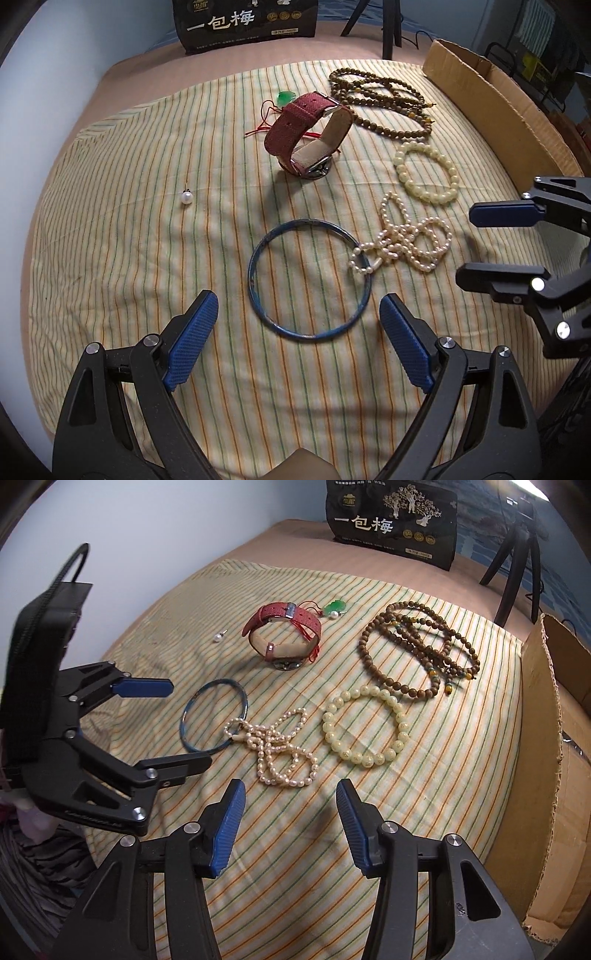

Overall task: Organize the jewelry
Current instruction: 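Lower the left gripper around the dark blue bangle while the right gripper approaches the pearl necklace, then close the left gripper on the blue bangle while the right gripper closes on the pearl necklace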

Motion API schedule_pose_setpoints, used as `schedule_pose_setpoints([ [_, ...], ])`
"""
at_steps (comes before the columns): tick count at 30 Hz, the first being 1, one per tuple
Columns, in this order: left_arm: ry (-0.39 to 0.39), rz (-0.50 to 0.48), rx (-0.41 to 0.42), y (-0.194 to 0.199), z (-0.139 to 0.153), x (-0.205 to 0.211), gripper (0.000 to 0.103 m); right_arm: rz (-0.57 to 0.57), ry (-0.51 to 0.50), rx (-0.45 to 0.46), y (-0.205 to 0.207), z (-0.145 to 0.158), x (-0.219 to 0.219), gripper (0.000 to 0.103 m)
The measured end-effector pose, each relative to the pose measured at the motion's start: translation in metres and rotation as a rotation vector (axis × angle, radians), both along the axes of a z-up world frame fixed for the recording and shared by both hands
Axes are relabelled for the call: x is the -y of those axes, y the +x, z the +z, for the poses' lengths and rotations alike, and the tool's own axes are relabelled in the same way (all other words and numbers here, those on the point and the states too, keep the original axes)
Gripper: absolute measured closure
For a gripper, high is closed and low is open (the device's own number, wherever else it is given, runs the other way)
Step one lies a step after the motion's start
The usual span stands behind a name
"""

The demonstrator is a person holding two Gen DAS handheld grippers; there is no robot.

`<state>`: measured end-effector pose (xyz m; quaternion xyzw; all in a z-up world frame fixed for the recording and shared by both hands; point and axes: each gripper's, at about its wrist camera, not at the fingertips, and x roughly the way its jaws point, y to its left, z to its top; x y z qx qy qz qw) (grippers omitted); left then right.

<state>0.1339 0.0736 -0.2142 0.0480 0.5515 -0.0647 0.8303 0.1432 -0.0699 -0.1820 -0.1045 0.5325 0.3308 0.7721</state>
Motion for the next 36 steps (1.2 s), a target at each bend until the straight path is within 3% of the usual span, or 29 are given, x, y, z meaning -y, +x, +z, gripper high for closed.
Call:
schedule_pose_setpoints([
  [7, 0.006, 0.003, -0.015, 0.008, -0.009, 0.001, 0.011, 0.006, -0.01, 0.009, -0.001, -0.002, -0.004, 0.054],
  [10, -0.012, 0.025, -0.011, 0.009, -0.009, -0.005, 0.012, 0.009, -0.01, 0.002, 0.0, -0.005, -0.005, 0.061],
  [20, -0.026, 0.037, 0.002, 0.009, -0.005, -0.018, 0.03, 0.021, -0.03, 0.019, 0.003, -0.01, -0.015, 0.062],
  [36, -0.044, 0.063, 0.016, 0.003, -0.001, -0.04, 0.03, 0.058, -0.077, 0.074, 0.01, -0.018, -0.043, 0.061],
])
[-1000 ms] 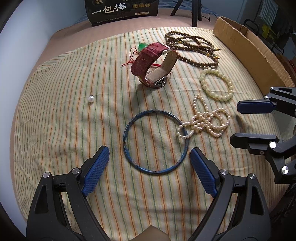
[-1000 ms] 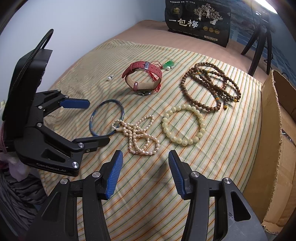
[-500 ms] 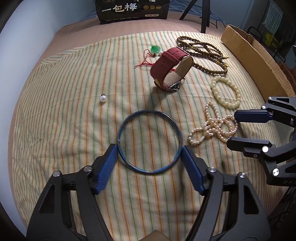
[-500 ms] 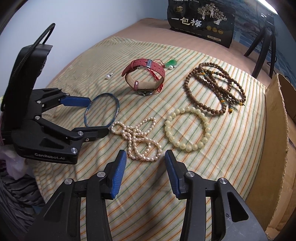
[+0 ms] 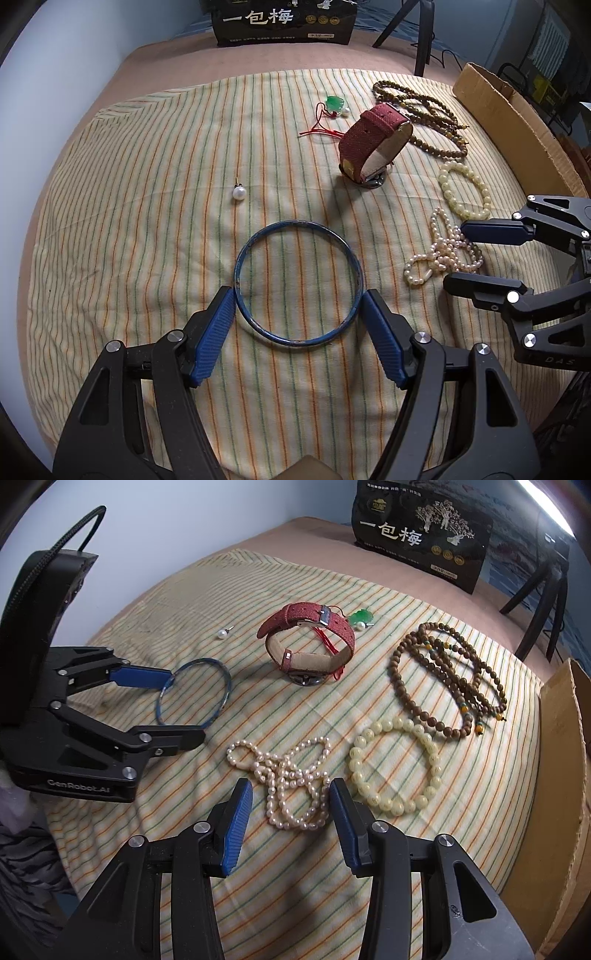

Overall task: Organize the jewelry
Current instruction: 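Close the left gripper on the blue bangle while the right gripper closes on the pearl necklace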

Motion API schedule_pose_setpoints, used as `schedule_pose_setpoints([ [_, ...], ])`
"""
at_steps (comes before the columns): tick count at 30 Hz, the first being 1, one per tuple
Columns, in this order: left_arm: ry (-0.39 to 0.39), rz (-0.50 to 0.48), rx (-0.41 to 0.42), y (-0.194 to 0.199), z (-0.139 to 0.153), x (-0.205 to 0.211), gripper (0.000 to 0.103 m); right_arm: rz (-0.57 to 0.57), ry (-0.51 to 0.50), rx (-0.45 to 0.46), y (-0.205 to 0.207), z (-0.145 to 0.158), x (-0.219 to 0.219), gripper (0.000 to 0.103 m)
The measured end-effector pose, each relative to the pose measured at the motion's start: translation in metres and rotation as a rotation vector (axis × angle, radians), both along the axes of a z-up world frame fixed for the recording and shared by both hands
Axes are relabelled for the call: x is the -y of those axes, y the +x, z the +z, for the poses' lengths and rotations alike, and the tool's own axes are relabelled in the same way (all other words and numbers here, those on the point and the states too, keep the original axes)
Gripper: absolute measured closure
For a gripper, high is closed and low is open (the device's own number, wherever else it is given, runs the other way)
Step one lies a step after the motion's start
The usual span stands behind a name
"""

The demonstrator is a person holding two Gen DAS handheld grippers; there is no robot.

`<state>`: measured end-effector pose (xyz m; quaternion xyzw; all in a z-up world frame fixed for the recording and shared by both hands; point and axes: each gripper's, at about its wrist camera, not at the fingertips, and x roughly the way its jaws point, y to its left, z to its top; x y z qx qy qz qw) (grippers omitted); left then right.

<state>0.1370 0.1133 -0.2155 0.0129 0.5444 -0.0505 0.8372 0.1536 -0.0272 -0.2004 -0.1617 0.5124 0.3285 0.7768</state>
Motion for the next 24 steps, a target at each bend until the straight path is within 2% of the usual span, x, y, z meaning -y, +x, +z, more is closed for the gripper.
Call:
schedule_pose_setpoints([
  [1, 0.004, -0.001, 0.003, 0.0, 0.0, 0.001, 0.03, 0.004, -0.002, 0.002, 0.001, 0.0, 0.0, 0.061],
  [4, 0.028, -0.003, 0.013, 0.002, 0.0, 0.003, 0.019, 0.003, 0.002, -0.002, 0.004, -0.002, 0.0, 0.061],
  [5, 0.034, 0.0, 0.016, 0.004, -0.001, 0.004, 0.019, 0.001, 0.004, -0.004, 0.005, -0.002, 0.0, 0.061],
  [17, -0.002, 0.029, 0.014, 0.021, -0.004, -0.008, 0.019, 0.01, -0.011, 0.02, -0.004, -0.003, -0.003, 0.061],
  [21, 0.014, 0.029, 0.022, 0.021, -0.003, -0.009, 0.028, 0.019, -0.024, 0.044, -0.004, -0.004, -0.009, 0.06],
  [24, -0.001, 0.035, 0.02, 0.021, -0.003, -0.011, 0.028, 0.036, -0.048, 0.076, -0.007, -0.006, -0.015, 0.06],
])
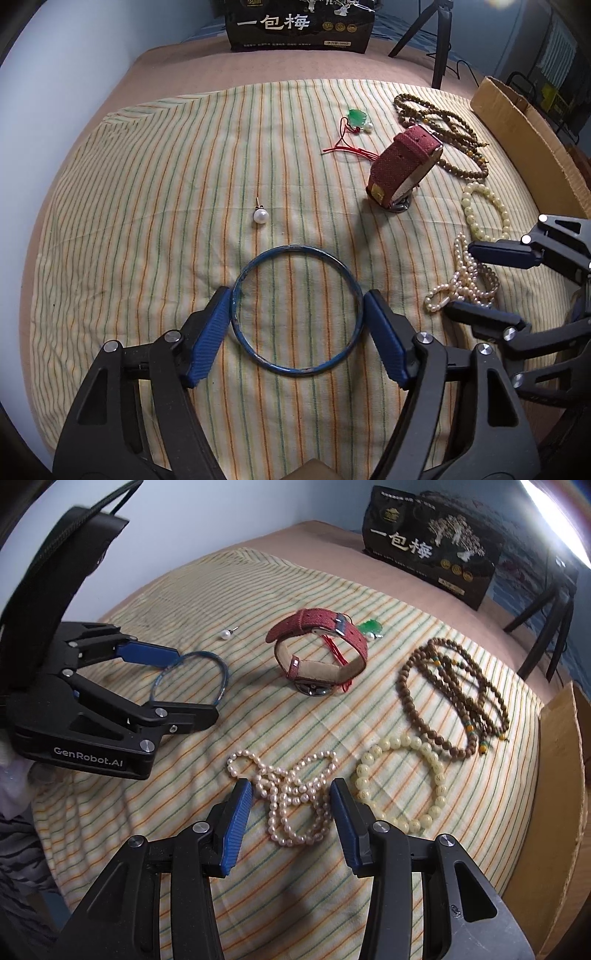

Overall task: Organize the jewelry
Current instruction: 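Close the left gripper on the blue bangle while the right gripper closes on the pearl necklace, then carry the blue bangle and pearl necklace in both grippers over the cardboard box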

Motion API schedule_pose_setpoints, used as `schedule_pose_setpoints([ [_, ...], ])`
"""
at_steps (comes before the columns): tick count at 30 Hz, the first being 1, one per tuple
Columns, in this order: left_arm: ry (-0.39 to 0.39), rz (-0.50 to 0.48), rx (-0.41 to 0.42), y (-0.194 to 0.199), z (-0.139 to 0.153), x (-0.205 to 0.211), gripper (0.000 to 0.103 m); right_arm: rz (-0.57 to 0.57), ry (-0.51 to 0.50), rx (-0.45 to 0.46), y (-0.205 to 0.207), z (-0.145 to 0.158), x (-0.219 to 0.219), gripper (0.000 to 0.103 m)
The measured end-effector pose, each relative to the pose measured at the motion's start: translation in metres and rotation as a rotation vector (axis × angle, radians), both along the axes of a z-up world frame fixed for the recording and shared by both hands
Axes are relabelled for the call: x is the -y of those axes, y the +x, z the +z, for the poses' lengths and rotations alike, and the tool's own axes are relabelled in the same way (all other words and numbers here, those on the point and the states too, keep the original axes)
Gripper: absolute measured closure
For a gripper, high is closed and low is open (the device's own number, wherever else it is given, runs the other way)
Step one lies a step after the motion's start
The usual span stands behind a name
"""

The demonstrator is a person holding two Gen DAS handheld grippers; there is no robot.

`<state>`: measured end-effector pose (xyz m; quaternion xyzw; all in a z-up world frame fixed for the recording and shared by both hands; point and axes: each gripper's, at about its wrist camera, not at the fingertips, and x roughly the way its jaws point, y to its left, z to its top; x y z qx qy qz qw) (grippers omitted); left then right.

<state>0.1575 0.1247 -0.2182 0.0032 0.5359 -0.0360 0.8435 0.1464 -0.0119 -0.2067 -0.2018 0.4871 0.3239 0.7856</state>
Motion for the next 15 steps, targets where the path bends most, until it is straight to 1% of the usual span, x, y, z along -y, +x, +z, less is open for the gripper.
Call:
schedule_pose_setpoints([
  [2, 0.002, -0.003, 0.001, -0.001, 0.0, -0.001, 0.028, 0.017, -0.021, 0.019, -0.002, -0.001, -0.004, 0.061],
  [3, 0.004, -0.002, 0.002, -0.001, 0.0, -0.001, 0.028, 0.025, -0.027, 0.025, -0.004, 0.0, -0.006, 0.063],
  [4, 0.003, 0.0, 0.002, -0.001, 0.001, -0.001, 0.029, 0.036, -0.024, 0.02, -0.005, 0.0, -0.007, 0.071],
  [5, 0.0, 0.001, 0.002, -0.001, 0.001, -0.002, 0.029, 0.041, -0.02, 0.016, -0.005, 0.0, -0.007, 0.074],
  [7, -0.008, 0.007, 0.002, -0.001, 0.002, -0.002, 0.029, 0.051, -0.022, 0.019, -0.008, 0.001, -0.008, 0.086],
  [8, -0.013, 0.008, 0.002, -0.001, 0.003, -0.003, 0.029, 0.057, -0.026, 0.026, -0.01, 0.001, -0.008, 0.089],
  [11, -0.016, 0.016, 0.005, -0.003, 0.006, -0.004, 0.029, 0.061, -0.023, 0.032, -0.012, 0.004, -0.008, 0.091],
  [15, -0.024, 0.032, 0.014, -0.007, 0.015, -0.01, 0.029, 0.045, 0.012, 0.035, -0.014, 0.013, -0.004, 0.093],
])
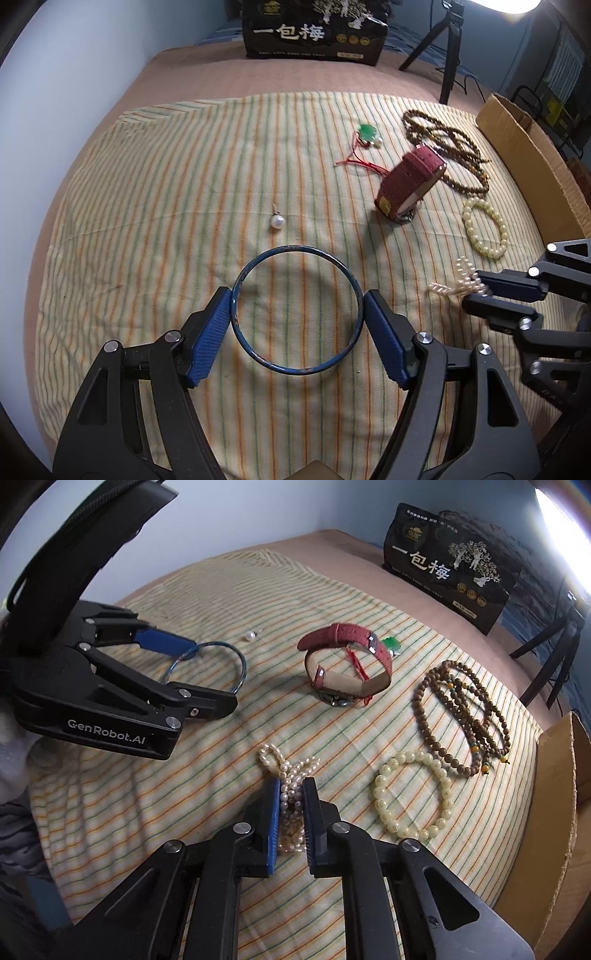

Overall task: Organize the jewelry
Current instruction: 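Carry the blue bangle and pearl necklace in both grippers over the cardboard box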

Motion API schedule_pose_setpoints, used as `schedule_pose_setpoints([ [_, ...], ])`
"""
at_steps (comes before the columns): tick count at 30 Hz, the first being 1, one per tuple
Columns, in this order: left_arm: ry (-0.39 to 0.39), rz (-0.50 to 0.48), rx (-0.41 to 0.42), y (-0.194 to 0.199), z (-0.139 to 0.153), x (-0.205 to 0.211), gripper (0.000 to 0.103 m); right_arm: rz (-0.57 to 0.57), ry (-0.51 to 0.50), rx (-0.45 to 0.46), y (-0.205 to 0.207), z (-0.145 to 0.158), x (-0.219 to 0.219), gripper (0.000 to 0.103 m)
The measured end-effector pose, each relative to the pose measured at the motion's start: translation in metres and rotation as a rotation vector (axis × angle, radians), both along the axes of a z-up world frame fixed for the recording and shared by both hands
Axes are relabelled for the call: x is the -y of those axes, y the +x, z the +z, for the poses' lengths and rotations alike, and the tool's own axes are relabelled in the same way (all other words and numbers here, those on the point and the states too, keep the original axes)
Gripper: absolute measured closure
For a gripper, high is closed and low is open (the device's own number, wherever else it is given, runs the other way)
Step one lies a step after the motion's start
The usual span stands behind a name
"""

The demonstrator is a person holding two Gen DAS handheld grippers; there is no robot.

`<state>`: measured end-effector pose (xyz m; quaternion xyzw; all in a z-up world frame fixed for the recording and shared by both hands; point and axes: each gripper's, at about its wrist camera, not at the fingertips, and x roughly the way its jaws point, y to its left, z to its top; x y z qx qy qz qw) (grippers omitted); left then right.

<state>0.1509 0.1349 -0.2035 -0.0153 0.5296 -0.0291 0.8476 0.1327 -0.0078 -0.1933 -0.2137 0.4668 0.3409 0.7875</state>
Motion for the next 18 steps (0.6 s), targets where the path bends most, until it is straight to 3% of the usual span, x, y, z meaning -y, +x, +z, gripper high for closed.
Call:
schedule_pose_setpoints([
  [9, -0.021, 0.031, 0.068, -0.007, 0.032, -0.005, 0.029, -0.045, 0.086, 0.02, 0.002, 0.032, 0.015, 0.094],
  [18, -0.052, 0.011, 0.157, -0.006, 0.072, 0.018, 0.029, -0.1, 0.144, 0.065, -0.002, 0.068, 0.043, 0.094],
])
